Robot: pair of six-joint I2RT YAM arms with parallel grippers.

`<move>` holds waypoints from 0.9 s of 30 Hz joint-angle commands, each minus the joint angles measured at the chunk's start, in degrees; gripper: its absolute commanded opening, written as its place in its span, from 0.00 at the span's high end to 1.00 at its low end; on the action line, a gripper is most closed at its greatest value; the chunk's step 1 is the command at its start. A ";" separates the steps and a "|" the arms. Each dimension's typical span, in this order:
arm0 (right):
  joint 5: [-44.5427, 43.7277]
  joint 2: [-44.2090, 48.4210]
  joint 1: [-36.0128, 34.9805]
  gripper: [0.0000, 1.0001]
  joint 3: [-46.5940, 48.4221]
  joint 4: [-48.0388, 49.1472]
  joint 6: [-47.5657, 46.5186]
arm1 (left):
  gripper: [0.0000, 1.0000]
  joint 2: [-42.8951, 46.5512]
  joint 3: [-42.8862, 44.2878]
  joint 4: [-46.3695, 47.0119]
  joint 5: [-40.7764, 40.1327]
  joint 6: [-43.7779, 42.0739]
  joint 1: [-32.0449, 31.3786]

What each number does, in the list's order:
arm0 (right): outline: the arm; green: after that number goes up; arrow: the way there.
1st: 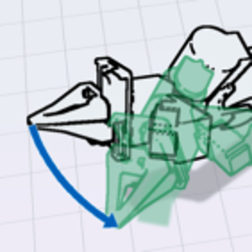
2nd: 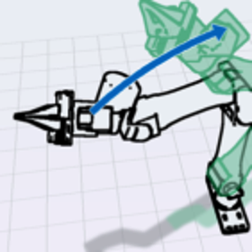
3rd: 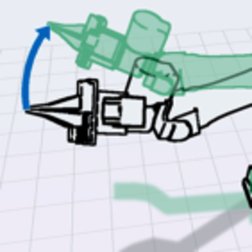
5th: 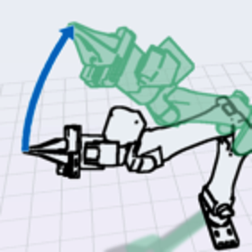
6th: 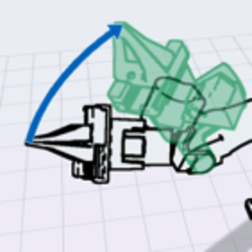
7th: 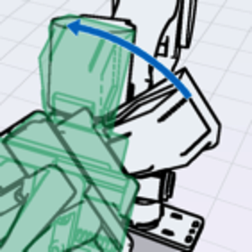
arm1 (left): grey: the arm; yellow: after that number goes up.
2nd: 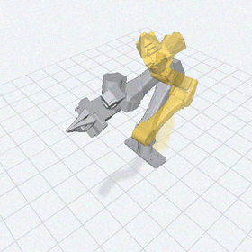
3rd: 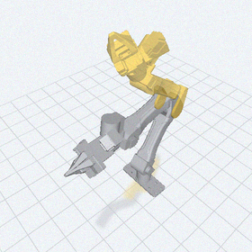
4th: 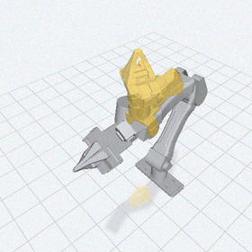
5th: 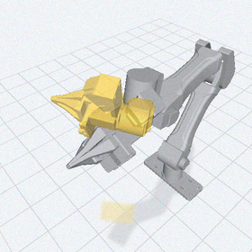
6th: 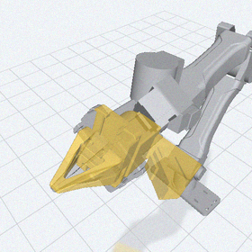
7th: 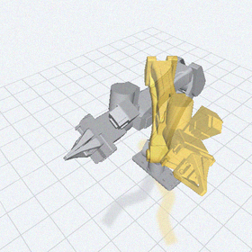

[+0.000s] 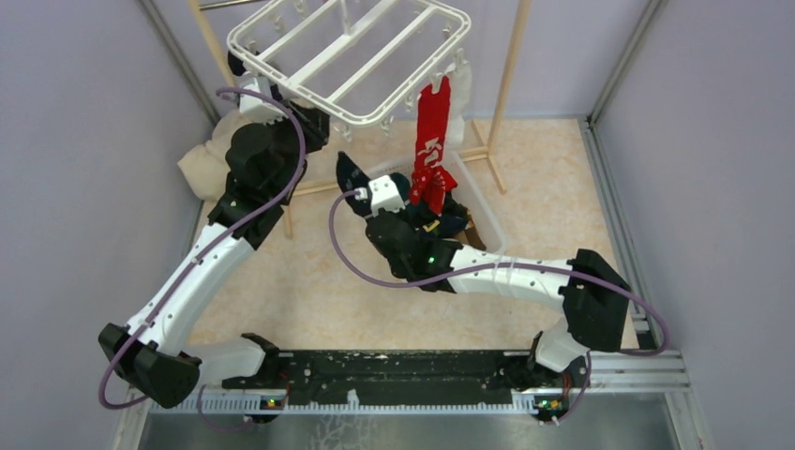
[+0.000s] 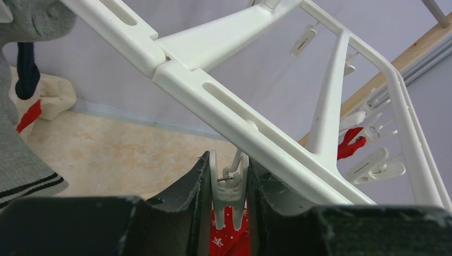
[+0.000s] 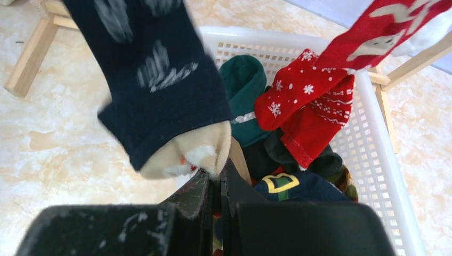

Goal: Remove the socks clipped to the hanger
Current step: Remove the sock from the hanger.

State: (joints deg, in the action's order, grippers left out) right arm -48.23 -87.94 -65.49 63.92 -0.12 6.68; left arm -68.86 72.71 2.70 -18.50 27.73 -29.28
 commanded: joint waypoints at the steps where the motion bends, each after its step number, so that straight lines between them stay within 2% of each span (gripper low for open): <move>1: -0.04 1.15 -0.60 1.00 -0.86 0.79 1.19 | 0.78 0.68 0.38 2.16 1.18 -1.14 -0.36; 7: 0.04 4.74 -0.60 1.00 -1.58 0.21 2.02 | 0.78 0.52 0.60 1.25 1.85 -1.57 -0.34; 10: -0.32 8.82 -0.53 1.00 -1.76 -3.21 2.33 | 0.77 0.58 0.85 0.13 2.31 -1.96 -0.33; 17: 1.27 18.72 2.74 1.00 0.08 -11.92 3.27 | 0.64 2.61 -1.02 -2.41 2.40 -2.06 -0.34; 24: 9.58 22.44 11.23 1.00 2.44 -19.97 5.39 | 0.32 2.98 -0.46 -9.62 5.34 -2.50 -0.34; 27: 17.89 21.45 16.74 1.00 2.43 -21.09 7.20 | 0.21 3.82 -1.28 -11.98 6.86 -2.06 -0.34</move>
State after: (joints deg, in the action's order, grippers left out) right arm -40.64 -66.37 -54.04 63.96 -17.50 11.11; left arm -66.72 72.07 -5.15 -14.61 25.87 -29.28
